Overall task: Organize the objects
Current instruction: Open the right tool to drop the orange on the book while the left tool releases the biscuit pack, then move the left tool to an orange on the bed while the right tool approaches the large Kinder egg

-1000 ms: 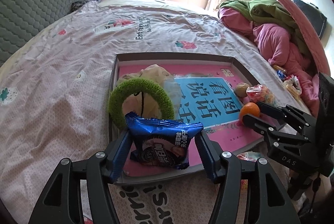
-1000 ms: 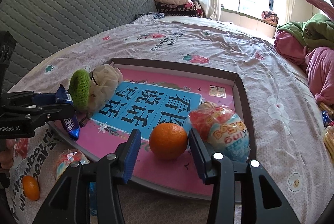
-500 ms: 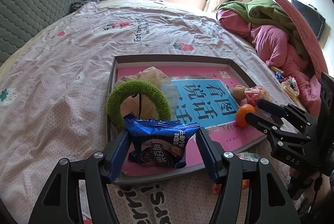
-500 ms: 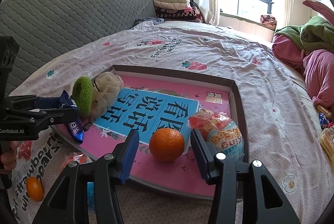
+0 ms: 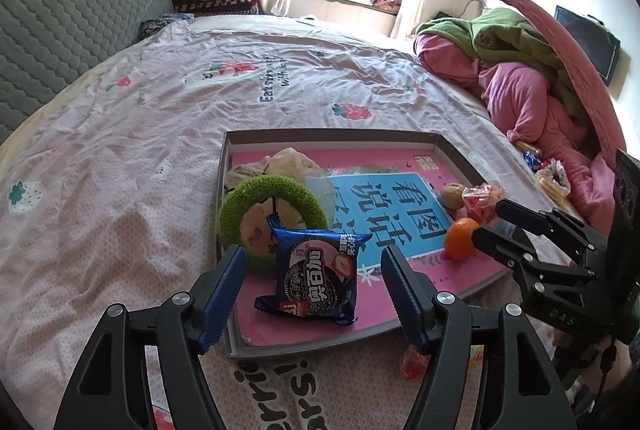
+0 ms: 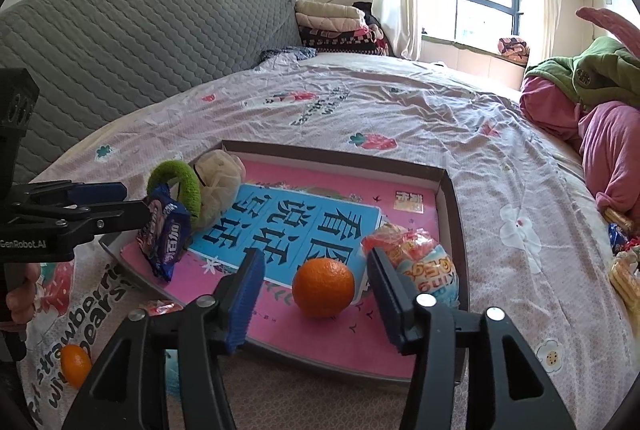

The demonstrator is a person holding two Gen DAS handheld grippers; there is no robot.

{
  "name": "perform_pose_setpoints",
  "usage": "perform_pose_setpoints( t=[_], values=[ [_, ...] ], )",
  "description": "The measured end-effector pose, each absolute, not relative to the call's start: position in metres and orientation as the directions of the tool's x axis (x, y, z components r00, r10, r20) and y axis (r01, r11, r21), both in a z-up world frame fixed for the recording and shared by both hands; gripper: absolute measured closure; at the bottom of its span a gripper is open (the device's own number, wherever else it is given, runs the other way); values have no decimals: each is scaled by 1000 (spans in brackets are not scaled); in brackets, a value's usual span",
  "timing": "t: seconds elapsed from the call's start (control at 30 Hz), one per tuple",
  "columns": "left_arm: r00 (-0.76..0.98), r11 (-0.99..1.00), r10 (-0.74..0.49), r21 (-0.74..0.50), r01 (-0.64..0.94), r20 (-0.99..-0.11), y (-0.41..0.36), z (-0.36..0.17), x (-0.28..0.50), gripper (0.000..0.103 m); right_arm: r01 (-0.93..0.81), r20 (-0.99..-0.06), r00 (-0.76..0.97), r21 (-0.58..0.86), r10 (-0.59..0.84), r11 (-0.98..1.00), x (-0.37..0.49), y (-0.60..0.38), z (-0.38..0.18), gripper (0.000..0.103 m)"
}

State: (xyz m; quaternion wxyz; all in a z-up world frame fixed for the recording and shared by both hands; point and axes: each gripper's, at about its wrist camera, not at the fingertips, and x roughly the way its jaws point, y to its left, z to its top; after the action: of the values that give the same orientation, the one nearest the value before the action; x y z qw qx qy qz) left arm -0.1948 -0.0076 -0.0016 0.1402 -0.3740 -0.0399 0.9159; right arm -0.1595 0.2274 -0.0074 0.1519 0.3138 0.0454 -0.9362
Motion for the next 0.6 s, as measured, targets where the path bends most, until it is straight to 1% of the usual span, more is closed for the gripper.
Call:
perform_pose_setpoints(
  t=[0.07, 0.6],
  values=[
    [-689, -960, 280, -178, -218, -669, -9, 1, -194, 28, 316, -589, -763, 18, -265, -949, -157, 228, -4, 41],
    [-730, -972, 233, -127, -199, -642, -5, 18, -174, 28, 339, -526, -795, 31, -303, -940, -142, 229, 16, 39]
  ],
)
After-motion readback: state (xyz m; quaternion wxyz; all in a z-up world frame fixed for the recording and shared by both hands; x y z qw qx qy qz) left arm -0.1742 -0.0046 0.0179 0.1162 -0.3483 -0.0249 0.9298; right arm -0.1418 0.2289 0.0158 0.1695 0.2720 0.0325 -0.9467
